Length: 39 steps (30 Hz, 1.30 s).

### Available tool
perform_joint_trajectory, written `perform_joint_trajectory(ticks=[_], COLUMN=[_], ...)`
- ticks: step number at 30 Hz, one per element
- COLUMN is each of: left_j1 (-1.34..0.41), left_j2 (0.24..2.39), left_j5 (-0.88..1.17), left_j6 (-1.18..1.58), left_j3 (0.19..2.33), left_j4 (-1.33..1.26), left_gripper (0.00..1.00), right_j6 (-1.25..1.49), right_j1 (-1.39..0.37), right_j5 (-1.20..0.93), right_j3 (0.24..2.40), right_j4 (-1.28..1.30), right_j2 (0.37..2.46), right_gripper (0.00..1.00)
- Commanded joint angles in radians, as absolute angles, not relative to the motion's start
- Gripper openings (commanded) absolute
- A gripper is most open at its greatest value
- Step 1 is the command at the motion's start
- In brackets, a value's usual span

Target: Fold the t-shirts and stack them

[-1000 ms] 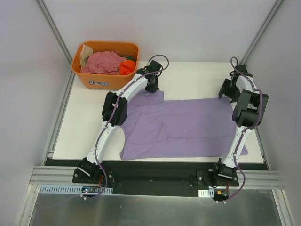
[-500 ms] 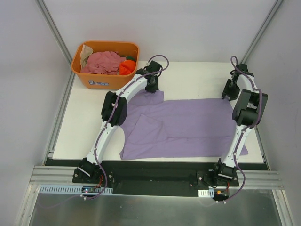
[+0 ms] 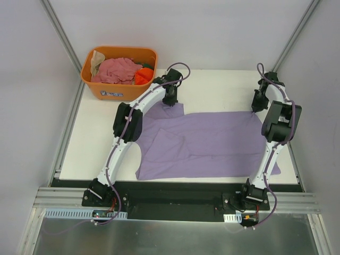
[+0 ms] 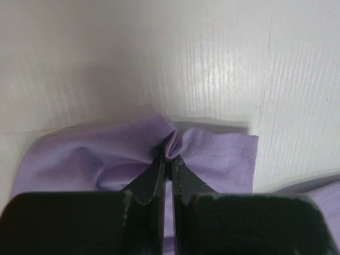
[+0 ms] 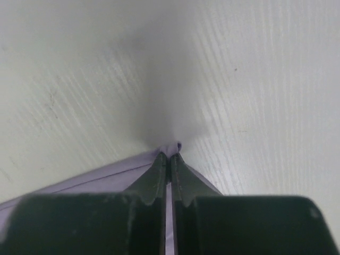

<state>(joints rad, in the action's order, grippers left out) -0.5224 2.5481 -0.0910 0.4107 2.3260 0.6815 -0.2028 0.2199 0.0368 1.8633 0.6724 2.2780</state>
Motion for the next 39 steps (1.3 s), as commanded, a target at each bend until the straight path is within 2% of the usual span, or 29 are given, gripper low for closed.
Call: perform_joint_trajectory(ticks=[1, 9, 15, 29, 39], left_j1=[-0.531, -0.604, -0.669, -0.825, -0.92], left_j2=[2.405, 2.263, 2.136, 1.773, 1.615], left_j5=[-0.109, -0.208, -0.293, -0.417, -0.454], left_j6=[0.41, 0.426, 0.471, 0.61, 0.684], left_j3=[2.275, 2.113, 1.913, 1.424, 1.272], left_j4=[0.718, 0.701, 0.69, 0.641, 0.646], left_gripper=[0.0, 0.0, 0.0, 0.0, 0.0], right_j6=[-0.238, -0.192, -0.178, -0.155, -0.143], right_j1=[0.189, 0.184, 0.184, 0.21, 0.239], right_j5=[0.011, -0.075, -0.049, 0.1, 0.121], right_j3=[1.774, 1.488, 1.3, 1.109, 1.04], right_j4=[0.631, 0.525, 0.488, 0.511, 0.509], right_j2=[2.157, 1.91, 1.732, 1.48, 1.382], right_gripper=[0.01, 0.0, 0.01, 0.01, 0.01])
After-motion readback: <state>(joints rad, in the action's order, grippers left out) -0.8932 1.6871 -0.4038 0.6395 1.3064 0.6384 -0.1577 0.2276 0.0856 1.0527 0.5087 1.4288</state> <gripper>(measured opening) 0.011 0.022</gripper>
